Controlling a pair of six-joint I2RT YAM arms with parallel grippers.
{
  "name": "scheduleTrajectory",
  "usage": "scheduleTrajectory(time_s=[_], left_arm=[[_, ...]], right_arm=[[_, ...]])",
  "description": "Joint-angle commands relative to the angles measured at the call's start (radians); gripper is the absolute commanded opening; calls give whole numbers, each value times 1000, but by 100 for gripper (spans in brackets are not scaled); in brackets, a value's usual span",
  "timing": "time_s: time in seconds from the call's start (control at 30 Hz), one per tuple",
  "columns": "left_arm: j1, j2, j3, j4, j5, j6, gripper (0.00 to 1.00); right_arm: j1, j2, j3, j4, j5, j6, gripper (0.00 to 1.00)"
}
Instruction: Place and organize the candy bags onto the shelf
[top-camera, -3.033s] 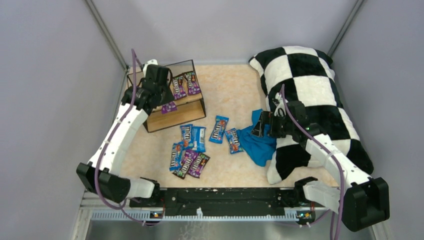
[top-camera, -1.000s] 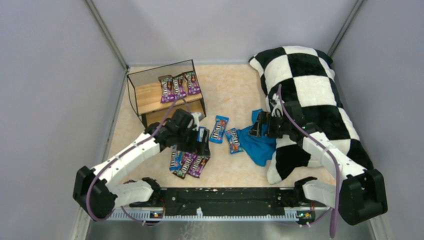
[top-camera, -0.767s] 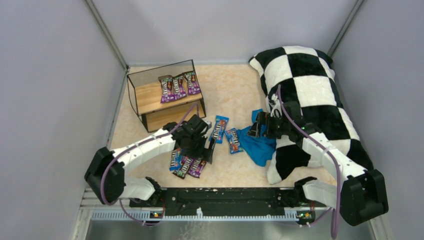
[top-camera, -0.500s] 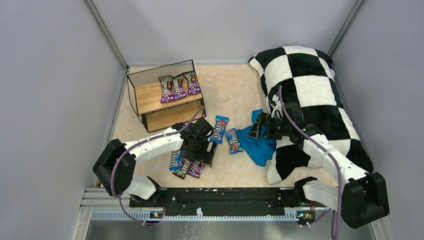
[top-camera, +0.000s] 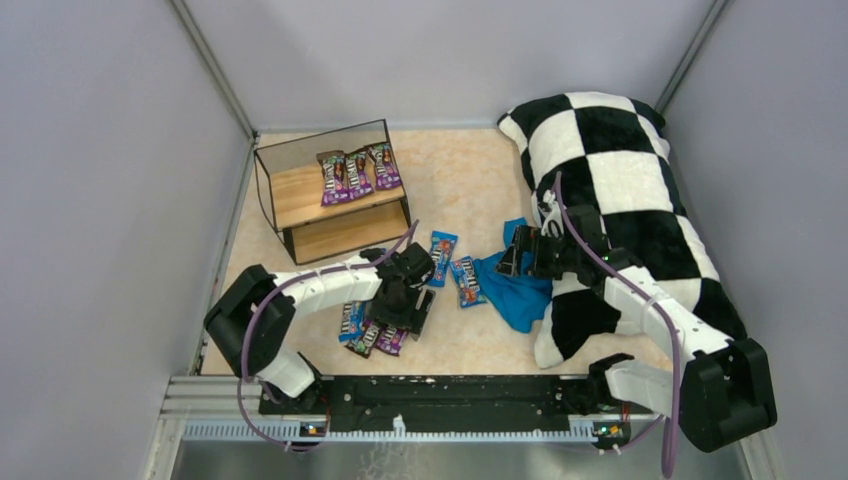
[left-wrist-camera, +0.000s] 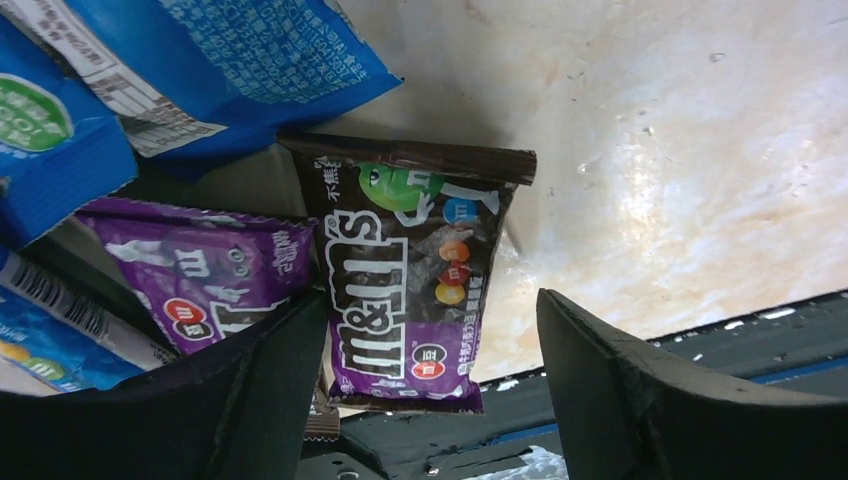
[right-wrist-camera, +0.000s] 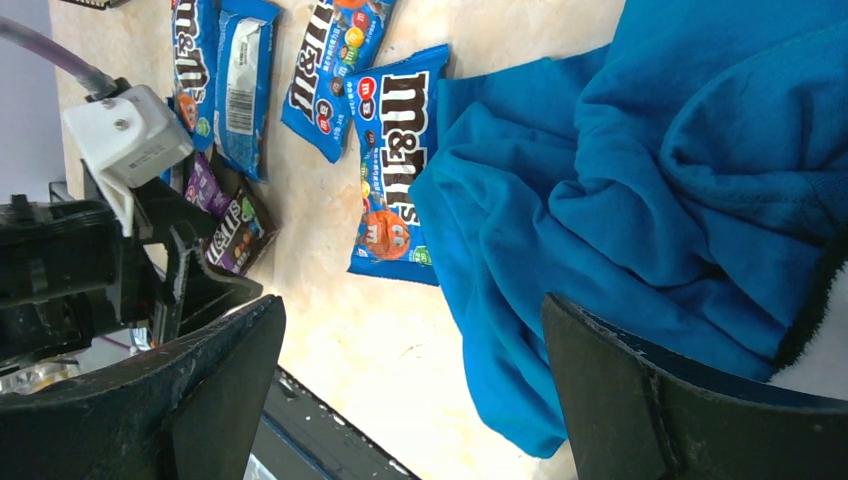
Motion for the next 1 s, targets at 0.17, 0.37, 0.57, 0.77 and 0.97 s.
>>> scheduleTrajectory(time_s=[0.17, 0.37, 0.57, 0.77, 0.97], left_arm=[[-54, 61, 50, -20, -56, -50, 78], [-74, 60, 46, -22, -58, -83, 75], [-74, 76, 44, -4, -63, -106, 82], [-74, 101, 44, -2, -73, -111, 77], [-74, 76, 63, -18, -84, -109, 63]], right_arm=[[11, -2, -7, 33, -6, 2, 99], [11, -8, -8, 33, -5, 6, 99], [11, -6, -8, 33, -7, 7, 99], [11, -6, -13, 30, -4, 2, 99], [11, 1, -15, 37, -5, 5, 99]])
